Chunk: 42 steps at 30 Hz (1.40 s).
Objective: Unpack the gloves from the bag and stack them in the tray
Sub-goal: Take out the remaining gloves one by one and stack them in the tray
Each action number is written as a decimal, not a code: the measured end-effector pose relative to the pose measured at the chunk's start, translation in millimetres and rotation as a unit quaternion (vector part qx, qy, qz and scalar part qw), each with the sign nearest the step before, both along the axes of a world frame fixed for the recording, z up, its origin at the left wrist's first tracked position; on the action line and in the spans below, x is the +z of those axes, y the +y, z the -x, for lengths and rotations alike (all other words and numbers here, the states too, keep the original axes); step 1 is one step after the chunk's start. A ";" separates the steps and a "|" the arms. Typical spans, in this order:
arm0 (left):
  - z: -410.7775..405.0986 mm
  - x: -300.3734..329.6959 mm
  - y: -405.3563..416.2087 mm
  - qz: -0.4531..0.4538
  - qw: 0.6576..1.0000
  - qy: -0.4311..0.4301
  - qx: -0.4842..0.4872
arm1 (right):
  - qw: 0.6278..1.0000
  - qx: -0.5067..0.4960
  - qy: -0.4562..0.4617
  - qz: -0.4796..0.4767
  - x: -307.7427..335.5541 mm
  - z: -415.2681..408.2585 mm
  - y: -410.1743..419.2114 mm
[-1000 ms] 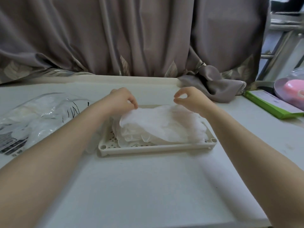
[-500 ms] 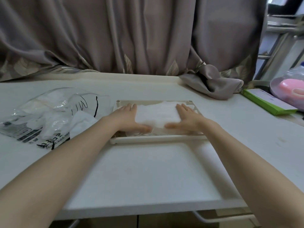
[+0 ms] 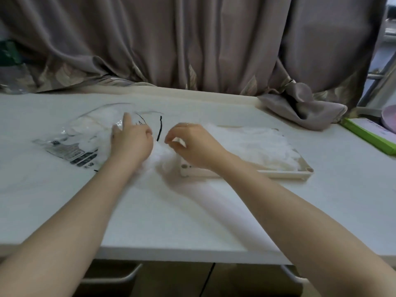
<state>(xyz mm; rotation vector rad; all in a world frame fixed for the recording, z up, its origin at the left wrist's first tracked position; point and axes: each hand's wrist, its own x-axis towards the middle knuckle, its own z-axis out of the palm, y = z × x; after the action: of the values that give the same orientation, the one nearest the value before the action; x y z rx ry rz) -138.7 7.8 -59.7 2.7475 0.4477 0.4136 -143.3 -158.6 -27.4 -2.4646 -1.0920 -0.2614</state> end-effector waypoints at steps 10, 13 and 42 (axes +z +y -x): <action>5.9 -5.5 21.9 0.123 0.988 -0.011 -0.089 | 0.979 -0.130 0.077 0.137 -32.3 -5.7 44.3; 11.3 -2.0 18.3 0.171 0.978 -0.012 -0.118 | 0.979 -0.139 0.149 0.030 -31.6 -4.9 39.8; 32.7 13.8 -36.8 0.624 0.727 -0.138 -0.251 | 0.549 -0.077 0.573 -0.604 1.1 -18.5 -12.9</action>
<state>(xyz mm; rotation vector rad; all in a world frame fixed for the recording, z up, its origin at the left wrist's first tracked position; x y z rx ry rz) -171.5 -29.0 -45.9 1.3372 -0.1303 0.2162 -124.8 -171.5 -26.3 -0.9238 0.0681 0.4235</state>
